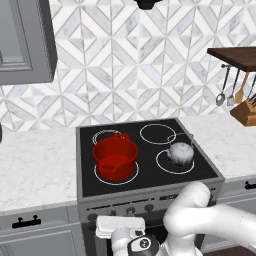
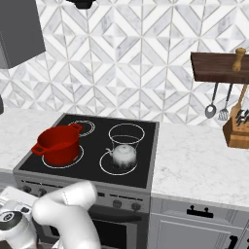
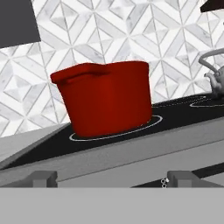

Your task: Pick the kettle from the counter and place it on a stove burner. Then turn the burner on.

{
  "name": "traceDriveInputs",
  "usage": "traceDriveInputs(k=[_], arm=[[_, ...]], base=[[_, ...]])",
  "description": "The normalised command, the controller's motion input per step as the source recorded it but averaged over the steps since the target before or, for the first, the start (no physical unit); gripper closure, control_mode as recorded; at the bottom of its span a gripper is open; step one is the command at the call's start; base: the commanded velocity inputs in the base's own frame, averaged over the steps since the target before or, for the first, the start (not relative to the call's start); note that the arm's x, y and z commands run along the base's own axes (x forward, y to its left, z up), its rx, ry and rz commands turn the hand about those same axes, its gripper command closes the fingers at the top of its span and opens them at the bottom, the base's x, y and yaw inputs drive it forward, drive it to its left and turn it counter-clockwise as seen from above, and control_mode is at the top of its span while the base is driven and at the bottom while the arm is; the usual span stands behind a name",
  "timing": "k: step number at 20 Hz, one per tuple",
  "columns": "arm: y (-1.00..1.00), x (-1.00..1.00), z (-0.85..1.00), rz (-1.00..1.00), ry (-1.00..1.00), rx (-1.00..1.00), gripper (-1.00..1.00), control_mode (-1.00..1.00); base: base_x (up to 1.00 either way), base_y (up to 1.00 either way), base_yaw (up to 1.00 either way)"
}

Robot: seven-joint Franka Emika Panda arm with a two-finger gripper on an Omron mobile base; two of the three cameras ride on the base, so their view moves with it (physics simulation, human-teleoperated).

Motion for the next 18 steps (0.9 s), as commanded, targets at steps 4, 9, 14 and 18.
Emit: traceDriveInputs(k=[4, 9, 14, 18], arm=[[0.0, 0.0, -0.27, -0.07, 0.0, 0.0, -1.0, -1.0], [0.0, 0.01, -0.11, -0.01, 0.0, 0.0, -1.0, -1.0], [0.0, 0.0, 0.0, 0.0, 0.0, 0.0, -1.0, -1.0], [0.0, -0.04, -0.06, 0.0, 0.0, 0.0, -1.0, -1.0]], base=[[0.0, 0.0, 0.0], [0.0, 0.0, 0.0], [0.0, 0.0, 0.0], [0.0, 0.0, 0.0]])
